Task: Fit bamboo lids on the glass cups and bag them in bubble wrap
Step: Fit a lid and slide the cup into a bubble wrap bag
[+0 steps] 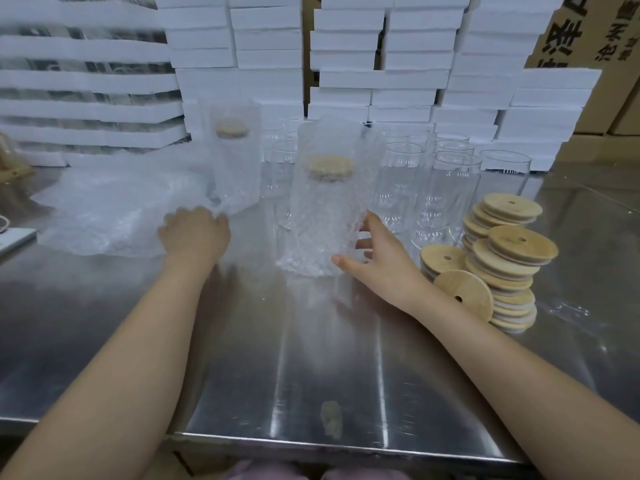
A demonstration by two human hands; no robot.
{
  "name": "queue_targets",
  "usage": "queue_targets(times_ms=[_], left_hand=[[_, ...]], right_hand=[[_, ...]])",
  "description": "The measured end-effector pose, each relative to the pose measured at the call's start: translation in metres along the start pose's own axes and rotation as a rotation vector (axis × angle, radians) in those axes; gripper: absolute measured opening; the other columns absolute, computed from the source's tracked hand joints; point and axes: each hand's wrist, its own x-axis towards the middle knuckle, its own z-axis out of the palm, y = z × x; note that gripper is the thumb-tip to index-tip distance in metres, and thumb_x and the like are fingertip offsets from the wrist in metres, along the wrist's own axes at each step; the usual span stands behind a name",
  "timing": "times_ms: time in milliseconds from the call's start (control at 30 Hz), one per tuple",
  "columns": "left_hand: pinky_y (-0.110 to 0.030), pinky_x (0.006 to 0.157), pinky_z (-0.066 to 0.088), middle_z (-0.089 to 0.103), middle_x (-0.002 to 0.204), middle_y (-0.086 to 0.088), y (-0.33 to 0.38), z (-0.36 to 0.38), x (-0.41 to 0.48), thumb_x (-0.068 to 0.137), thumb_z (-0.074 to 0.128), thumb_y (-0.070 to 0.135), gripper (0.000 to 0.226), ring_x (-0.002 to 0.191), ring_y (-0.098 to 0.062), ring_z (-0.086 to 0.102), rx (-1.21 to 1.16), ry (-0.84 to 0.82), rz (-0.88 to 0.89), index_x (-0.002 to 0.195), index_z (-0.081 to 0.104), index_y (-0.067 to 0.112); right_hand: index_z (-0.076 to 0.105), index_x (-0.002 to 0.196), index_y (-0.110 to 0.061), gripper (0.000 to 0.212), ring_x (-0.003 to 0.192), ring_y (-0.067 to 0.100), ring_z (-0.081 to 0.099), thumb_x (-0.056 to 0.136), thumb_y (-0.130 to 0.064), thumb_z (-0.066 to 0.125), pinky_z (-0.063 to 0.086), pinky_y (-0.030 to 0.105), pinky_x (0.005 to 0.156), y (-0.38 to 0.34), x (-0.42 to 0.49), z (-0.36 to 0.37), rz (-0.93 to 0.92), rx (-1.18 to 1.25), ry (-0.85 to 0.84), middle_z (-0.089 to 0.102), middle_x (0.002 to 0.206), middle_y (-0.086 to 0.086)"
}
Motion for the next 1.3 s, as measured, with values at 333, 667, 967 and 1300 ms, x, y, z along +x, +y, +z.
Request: queue_targets(times_ms=[333,667,967,1300], left_hand=[[0.004,0.078,0.038,0.045,0.118,0.032,0.071,-0.003,-0.054,0.067,0.087,0.036,0.1,0.103,0.028,0.047,-1.024,-0.381,0.638,0.14,0.02,0.021],[-0.037,0.116,0.031,0.021,0.157,-0.009,0.016,-0.033,-0.001,0.066,0.081,0.048,0.126,0.142,-0.016,0.03,-1.236,0.402,0.182,0.151,-0.003,0.008],[0.001,0.088,0.03,0.03,0.149,-0.003,0.037,0.003,0.025,0.069,0.082,0.036,0.106,0.126,-0.009,0.041,-1.142,0.451,0.053,0.149,0.016,0.013],[-0.024,0.106,0.028,0.024,0.149,-0.005,0.053,0.043,0.031,0.077,0.077,0.031,0.106,0.136,-0.014,0.033,-1.071,0.33,0.051,0.153,0.006,0.013]], right_hand=[[0.049,0.115,-0.021,0.032,0.099,0.007,0.064,0.09,-0.028,0.068,0.044,0.008,0.075,0.005,0.002,-0.001,-0.034,0.033,0.019,0.062,0.116,0.002],[0.05,0.136,-0.017,0.047,0.11,-0.012,0.046,0.091,-0.011,0.062,0.029,0.002,0.096,0.0,-0.004,0.007,-0.349,-0.228,-0.012,0.05,0.119,-0.011],[0.058,0.128,-0.016,0.041,0.109,0.005,0.054,0.088,-0.005,0.058,0.044,0.028,0.095,0.008,-0.002,0.014,-0.428,-0.318,-0.247,0.058,0.116,-0.002],[0.061,0.124,-0.012,0.035,0.095,0.007,0.055,0.091,-0.003,0.055,0.045,0.028,0.088,0.003,0.001,0.015,-0.413,-0.327,-0.315,0.062,0.109,0.001]])
